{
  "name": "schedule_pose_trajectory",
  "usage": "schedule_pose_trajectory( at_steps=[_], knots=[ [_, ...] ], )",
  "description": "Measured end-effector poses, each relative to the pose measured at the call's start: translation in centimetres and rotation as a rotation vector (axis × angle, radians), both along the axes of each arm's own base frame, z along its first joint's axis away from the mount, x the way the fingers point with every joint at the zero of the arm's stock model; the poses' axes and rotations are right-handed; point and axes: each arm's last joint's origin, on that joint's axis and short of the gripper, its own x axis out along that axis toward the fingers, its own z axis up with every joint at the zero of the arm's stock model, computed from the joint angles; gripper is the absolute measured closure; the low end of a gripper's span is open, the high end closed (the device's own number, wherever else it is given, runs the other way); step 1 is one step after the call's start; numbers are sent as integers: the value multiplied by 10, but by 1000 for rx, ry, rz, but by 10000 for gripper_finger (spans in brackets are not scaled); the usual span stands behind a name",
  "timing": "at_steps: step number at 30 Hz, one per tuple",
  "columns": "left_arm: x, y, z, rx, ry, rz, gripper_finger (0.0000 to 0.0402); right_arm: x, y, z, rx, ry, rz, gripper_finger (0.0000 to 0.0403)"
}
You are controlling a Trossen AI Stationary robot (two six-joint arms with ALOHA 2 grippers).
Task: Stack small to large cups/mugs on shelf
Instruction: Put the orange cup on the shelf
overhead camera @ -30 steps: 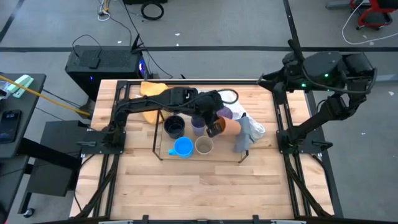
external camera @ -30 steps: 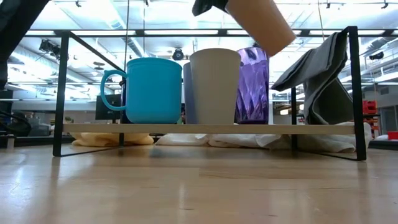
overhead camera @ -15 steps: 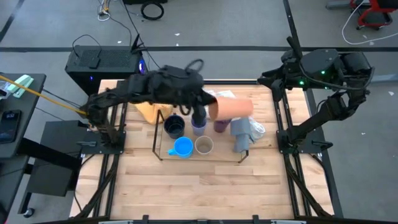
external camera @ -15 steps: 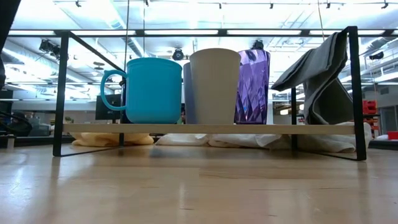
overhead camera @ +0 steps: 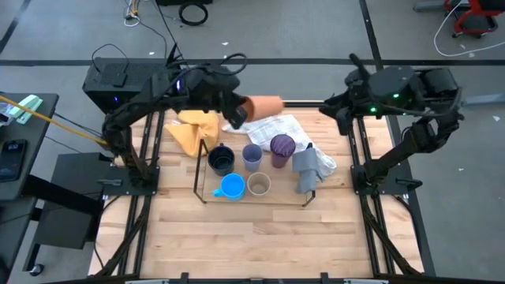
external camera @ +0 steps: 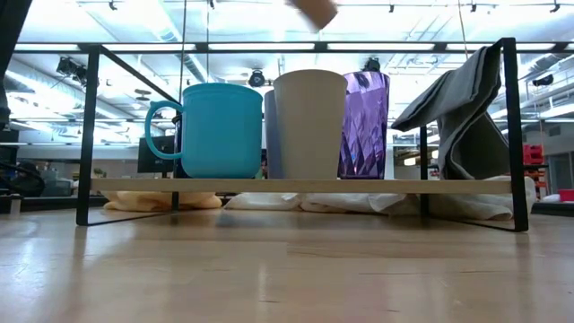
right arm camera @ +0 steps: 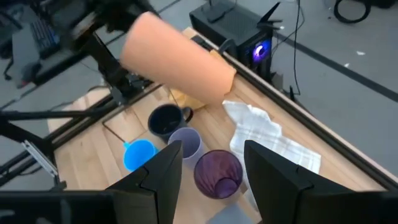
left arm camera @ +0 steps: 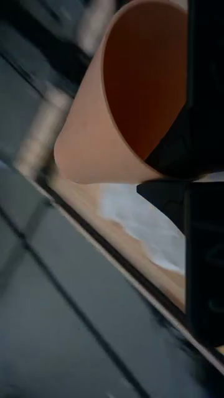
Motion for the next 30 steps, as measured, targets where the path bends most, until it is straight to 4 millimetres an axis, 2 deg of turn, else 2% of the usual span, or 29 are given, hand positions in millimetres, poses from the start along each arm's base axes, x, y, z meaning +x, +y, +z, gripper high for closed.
schedule_pose_trajectory(
  at_steps=[4,9,13,18,23,27,30],
  knots=[
    [-14,6,-12,-38,174,34,392,16,2,-6,-5,42,19,224],
    [-23,23,-15,-104,197,76,392,43,-5,-17,-33,118,2,224],
    [-31,43,-18,-197,205,110,392,72,-21,-30,-44,189,-15,224],
    [-33,59,-28,-247,262,145,392,99,-48,-42,10,211,0,224],
    [-16,72,-47,-309,318,136,392,121,-74,-48,98,132,23,224],
    [5,81,-61,-344,305,102,392,135,-84,-52,142,83,57,224],
    [15,85,-70,-336,316,84,392,138,-89,-55,154,90,59,224]
  ],
)
